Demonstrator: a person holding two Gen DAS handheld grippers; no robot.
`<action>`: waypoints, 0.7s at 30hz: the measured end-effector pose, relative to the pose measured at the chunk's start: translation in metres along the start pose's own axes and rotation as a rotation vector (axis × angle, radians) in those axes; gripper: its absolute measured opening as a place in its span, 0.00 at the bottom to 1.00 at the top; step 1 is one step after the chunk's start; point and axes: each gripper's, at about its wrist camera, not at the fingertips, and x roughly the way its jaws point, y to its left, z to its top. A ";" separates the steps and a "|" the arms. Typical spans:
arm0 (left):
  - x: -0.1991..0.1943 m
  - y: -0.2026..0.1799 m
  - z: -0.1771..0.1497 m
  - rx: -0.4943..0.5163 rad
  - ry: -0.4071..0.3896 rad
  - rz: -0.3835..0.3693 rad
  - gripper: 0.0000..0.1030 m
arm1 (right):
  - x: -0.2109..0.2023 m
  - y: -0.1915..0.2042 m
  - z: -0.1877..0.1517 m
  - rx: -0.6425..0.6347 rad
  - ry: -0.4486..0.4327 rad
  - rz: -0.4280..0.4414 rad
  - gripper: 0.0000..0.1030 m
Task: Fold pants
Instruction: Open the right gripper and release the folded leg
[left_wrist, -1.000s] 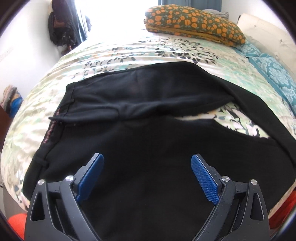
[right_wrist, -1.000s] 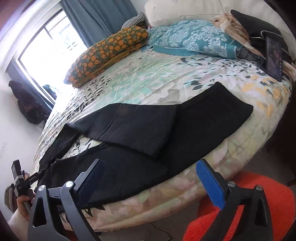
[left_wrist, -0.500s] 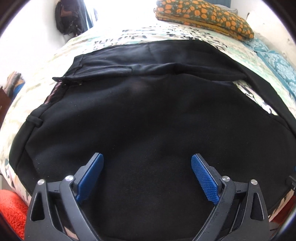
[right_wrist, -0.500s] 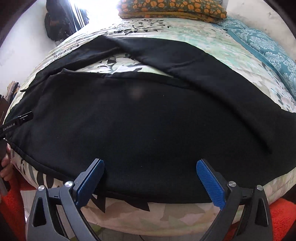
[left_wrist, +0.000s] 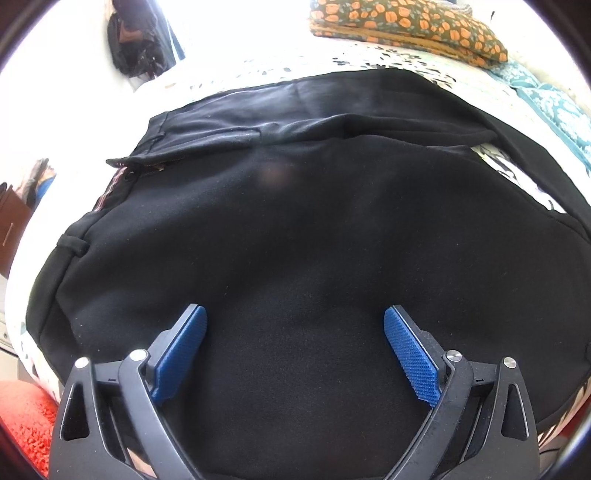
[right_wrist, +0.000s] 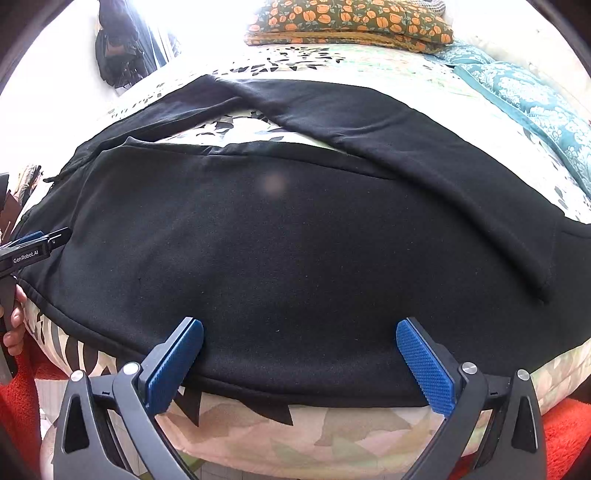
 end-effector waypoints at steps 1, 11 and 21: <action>0.000 0.000 0.000 0.002 0.004 0.000 0.95 | 0.000 0.000 0.000 -0.002 0.001 -0.002 1.00; -0.006 -0.011 -0.005 0.055 -0.031 0.077 0.95 | -0.006 -0.008 0.006 0.001 0.029 0.060 1.00; -0.003 0.000 -0.003 0.012 -0.007 0.005 0.95 | -0.020 -0.146 -0.013 0.764 -0.194 0.485 0.93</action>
